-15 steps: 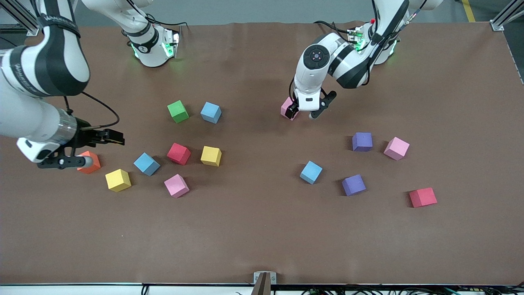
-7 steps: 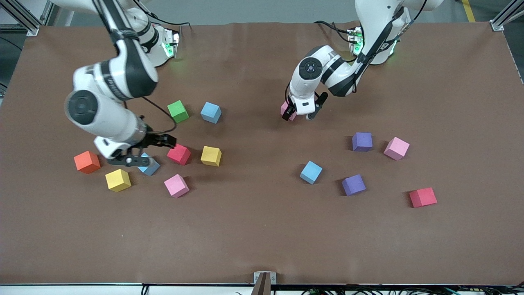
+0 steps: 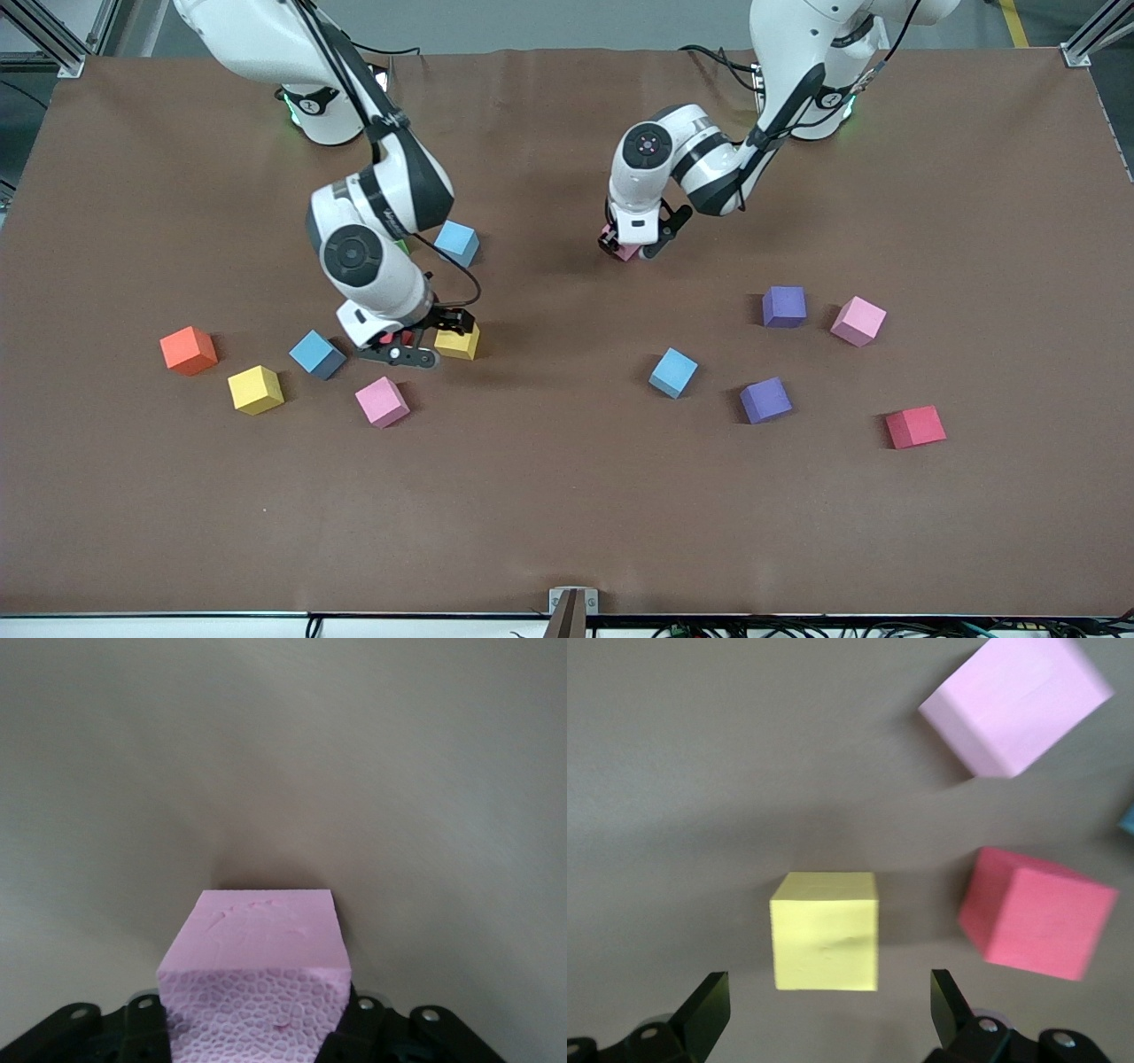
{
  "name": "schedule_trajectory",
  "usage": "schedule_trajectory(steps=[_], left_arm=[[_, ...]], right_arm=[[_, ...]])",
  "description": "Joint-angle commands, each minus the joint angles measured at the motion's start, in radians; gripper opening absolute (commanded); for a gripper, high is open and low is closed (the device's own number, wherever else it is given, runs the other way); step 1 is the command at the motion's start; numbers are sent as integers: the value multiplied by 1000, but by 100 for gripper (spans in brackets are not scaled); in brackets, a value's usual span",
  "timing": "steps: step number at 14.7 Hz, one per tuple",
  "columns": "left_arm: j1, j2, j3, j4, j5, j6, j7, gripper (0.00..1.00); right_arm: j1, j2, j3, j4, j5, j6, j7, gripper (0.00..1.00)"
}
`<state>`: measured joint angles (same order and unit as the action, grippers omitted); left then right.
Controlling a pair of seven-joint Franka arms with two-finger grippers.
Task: Arrange 11 blocks into digit 3
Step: 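Grasp the pink cube with the left gripper while the right gripper grasps yellow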
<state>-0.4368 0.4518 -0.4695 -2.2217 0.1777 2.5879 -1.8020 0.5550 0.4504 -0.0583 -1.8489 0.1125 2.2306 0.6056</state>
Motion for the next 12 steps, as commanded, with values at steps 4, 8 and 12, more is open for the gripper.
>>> schedule_trajectory(steps=[4,8,12], left_arm=[[-69,102,-1,174,98,-40,292,6],[-120,116,2,209,123,-54,450,4],[-140,150,2,283,184,-184,524,4]], right_arm=[[29,68,-12,54,-8,9,49,100],[22,102,-14,73,-25,12,42,100],[20,103,-14,70,-68,7,22,100]])
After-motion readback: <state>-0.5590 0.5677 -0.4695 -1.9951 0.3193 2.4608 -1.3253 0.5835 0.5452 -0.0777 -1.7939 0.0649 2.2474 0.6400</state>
